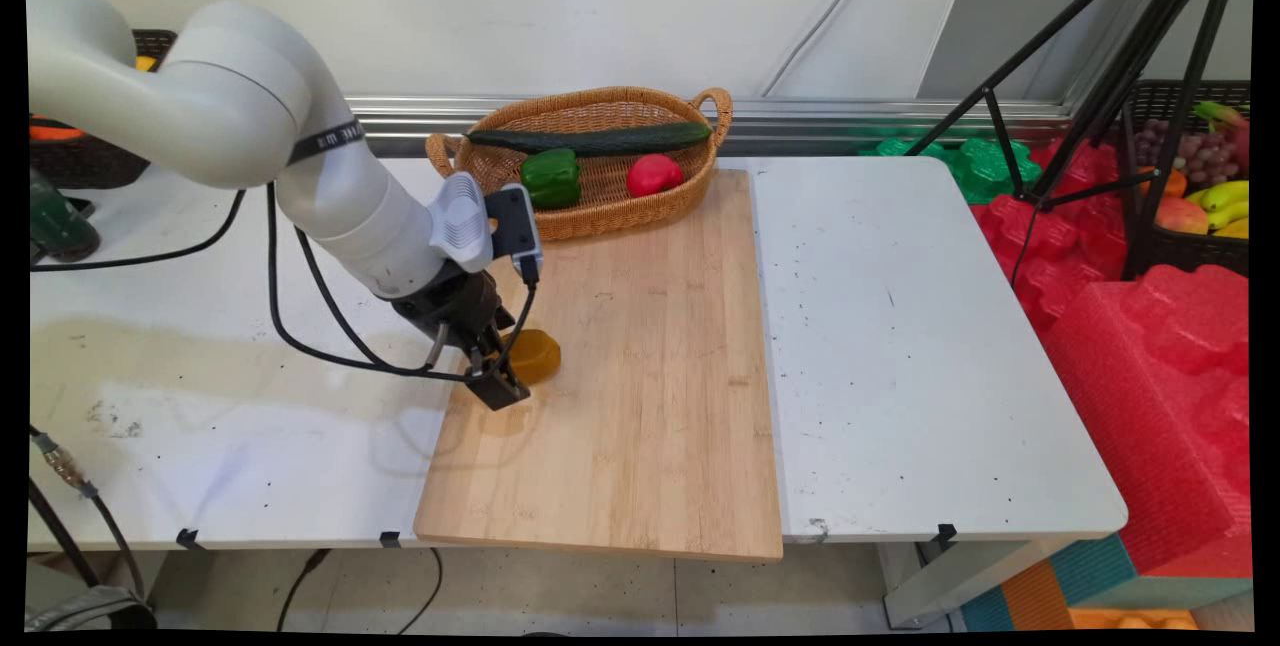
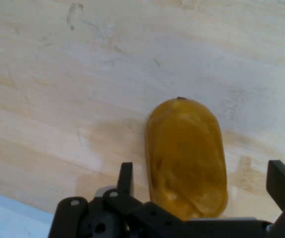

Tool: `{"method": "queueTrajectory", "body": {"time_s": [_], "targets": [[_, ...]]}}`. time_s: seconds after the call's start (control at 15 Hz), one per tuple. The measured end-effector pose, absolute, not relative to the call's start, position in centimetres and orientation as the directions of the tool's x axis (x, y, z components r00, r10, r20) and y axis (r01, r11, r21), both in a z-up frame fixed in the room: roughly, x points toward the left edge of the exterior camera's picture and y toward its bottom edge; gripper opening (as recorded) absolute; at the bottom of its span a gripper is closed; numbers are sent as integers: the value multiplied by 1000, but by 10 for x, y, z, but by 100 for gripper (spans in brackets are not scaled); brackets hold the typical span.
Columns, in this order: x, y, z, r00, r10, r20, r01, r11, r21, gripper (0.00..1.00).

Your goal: Pick up the potato from the cutting board, then place the picked object in the vegetable basket

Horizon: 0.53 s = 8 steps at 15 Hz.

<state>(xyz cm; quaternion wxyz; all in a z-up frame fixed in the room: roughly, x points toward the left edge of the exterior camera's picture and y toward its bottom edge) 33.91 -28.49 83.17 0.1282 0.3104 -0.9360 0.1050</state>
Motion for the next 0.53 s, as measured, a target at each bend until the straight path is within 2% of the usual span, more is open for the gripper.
{"method": "queueTrajectory", "body": {"time_s": [0.13, 0.2, 0.53], "targets": [[339, -285, 826, -776, -553, 304, -606, 787, -118, 100], [339, -285, 825, -776, -553, 304, -606, 786, -118, 0], [343, -281, 826, -771, -550, 320, -611, 782, -128, 0]]}}
